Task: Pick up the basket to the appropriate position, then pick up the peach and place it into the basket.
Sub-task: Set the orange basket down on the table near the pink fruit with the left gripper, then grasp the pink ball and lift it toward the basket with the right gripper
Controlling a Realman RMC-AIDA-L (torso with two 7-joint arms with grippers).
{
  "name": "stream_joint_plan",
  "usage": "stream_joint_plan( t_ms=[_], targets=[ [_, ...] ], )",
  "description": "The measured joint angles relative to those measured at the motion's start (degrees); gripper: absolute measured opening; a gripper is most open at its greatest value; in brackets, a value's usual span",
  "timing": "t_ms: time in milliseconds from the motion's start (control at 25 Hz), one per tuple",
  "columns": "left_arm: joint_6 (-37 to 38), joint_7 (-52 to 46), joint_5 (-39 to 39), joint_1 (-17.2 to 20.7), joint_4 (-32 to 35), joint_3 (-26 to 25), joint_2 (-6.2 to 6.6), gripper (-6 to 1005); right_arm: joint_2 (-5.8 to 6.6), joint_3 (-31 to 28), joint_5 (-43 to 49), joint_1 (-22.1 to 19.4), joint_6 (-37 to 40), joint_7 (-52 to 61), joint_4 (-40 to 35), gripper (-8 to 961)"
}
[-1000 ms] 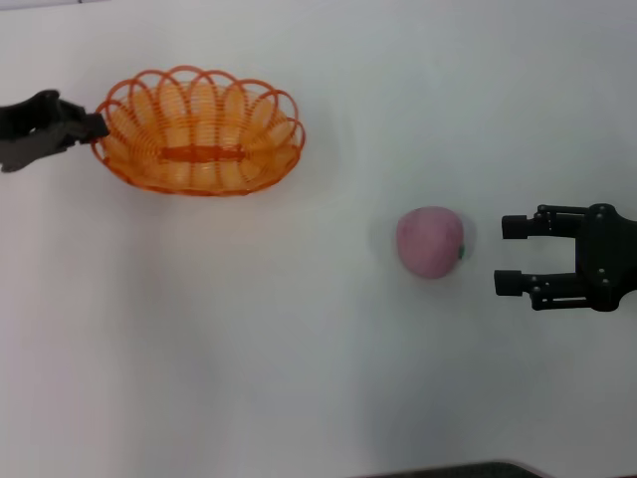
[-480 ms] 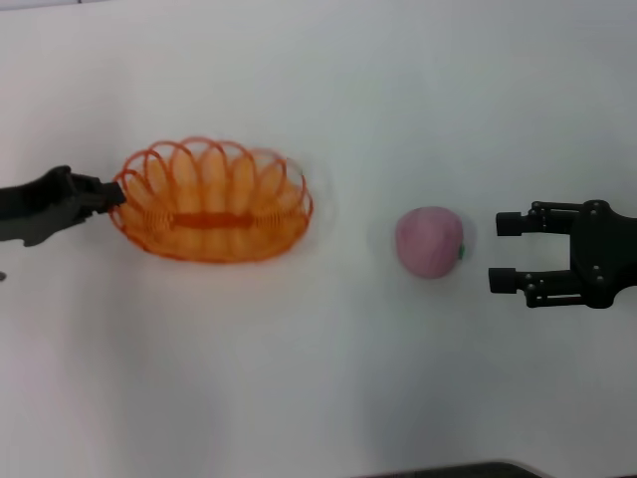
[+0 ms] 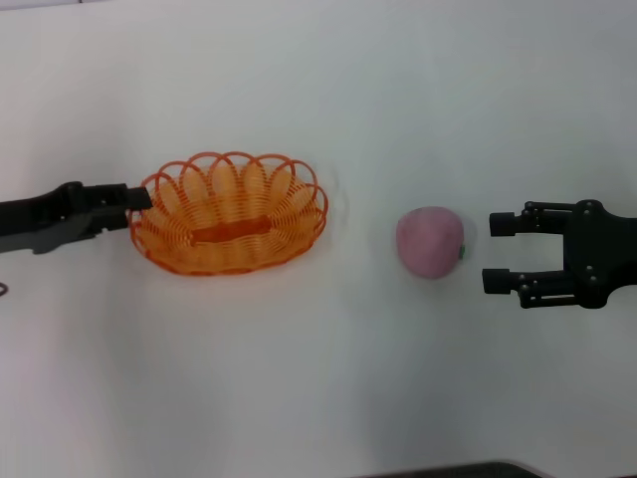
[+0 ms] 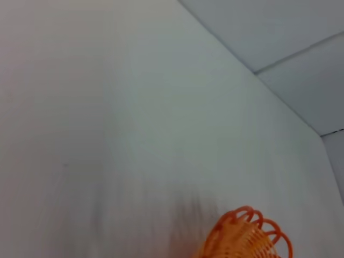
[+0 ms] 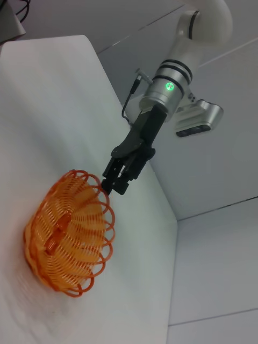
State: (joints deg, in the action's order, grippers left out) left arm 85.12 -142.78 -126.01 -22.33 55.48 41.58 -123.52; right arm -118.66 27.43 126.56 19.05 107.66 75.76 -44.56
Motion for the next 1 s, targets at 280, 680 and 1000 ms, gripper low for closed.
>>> stream_joint_plan(
  t_ms=[280,680,1000],
  targets=[
    [2.97,15.11,0.41,-1.60,1.68,-8.70,2.21,567,-0.08,-0.01,0.00,0.25,0.13,0.00,0.00,824],
    [22.18,41.18,0.00,-1.27,12.43,-7.20,1.74,706,0.26,-0.14,-0.06,0.65,-0.10,0.62,-0.07,825],
    [21.95,57.75,0.49,4.46,9.21,-5.54,-0.60,743,0.77,-0.57,-0.31,1.99,-0.91,4.72,-2.02,824]
  ],
)
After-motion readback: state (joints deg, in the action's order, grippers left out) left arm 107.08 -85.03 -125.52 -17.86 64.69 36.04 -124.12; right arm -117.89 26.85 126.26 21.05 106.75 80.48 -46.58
